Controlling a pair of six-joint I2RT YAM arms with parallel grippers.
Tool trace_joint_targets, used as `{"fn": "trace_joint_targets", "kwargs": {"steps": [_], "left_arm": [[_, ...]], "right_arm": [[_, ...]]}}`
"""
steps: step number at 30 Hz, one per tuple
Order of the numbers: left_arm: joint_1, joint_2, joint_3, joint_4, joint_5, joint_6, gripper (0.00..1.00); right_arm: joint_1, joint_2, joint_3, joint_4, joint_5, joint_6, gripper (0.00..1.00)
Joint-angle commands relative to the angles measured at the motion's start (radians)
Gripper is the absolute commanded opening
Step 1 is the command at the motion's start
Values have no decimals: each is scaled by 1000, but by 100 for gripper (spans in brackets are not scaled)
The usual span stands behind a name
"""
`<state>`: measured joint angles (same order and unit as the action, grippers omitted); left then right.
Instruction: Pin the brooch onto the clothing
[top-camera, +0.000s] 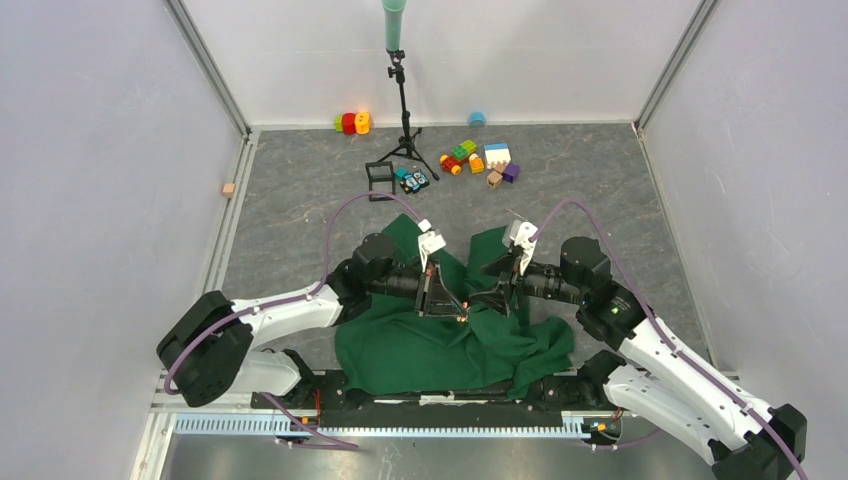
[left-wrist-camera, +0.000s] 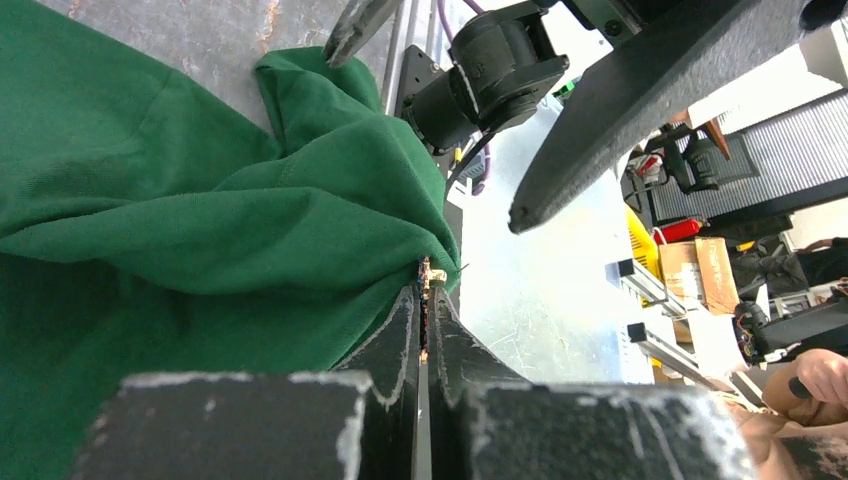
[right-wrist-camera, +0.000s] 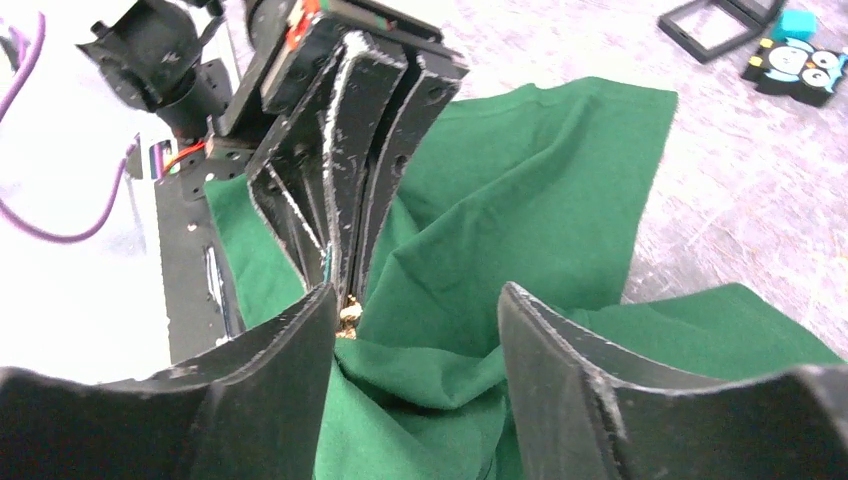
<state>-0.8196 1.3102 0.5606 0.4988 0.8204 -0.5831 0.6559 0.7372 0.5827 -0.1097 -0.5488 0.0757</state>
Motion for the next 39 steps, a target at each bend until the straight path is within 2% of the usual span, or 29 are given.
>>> {"fn": "trace_joint_targets", "kwargs": {"steps": [1,3,6,12,22,28,34,37,39], "left_arm": [[4,-42,24,45,70,-5,2],[4,-46,22,68,93,-24,2],[4,-51,19,89,117,-42,2],[4,-55,17,131,139,-72,2],[4,-67,16,138,134,-76,2],[4,-67,15,153,135,-84,2],[3,-68,16,149,131,-88,2],[1,-77,11,123,119,-75,7],[2,-91,11,85,102,-53,16]], "right_arm": [[-22,-10,8,26,-183,-67,69],[-34,-13,-4,29,-256,-67,75],[-36,-15,-16,49,-348,-67,77],[-37,17,-45,71,-407,-59,75],[-37,63,-68,77,-435,-55,49],[-37,79,-79,100,-444,-44,29],[-37,88,-97,153,-454,-21,0],[-37,85,-102,168,-449,-13,0],[-37,82,-103,172,-445,-12,0]]}}
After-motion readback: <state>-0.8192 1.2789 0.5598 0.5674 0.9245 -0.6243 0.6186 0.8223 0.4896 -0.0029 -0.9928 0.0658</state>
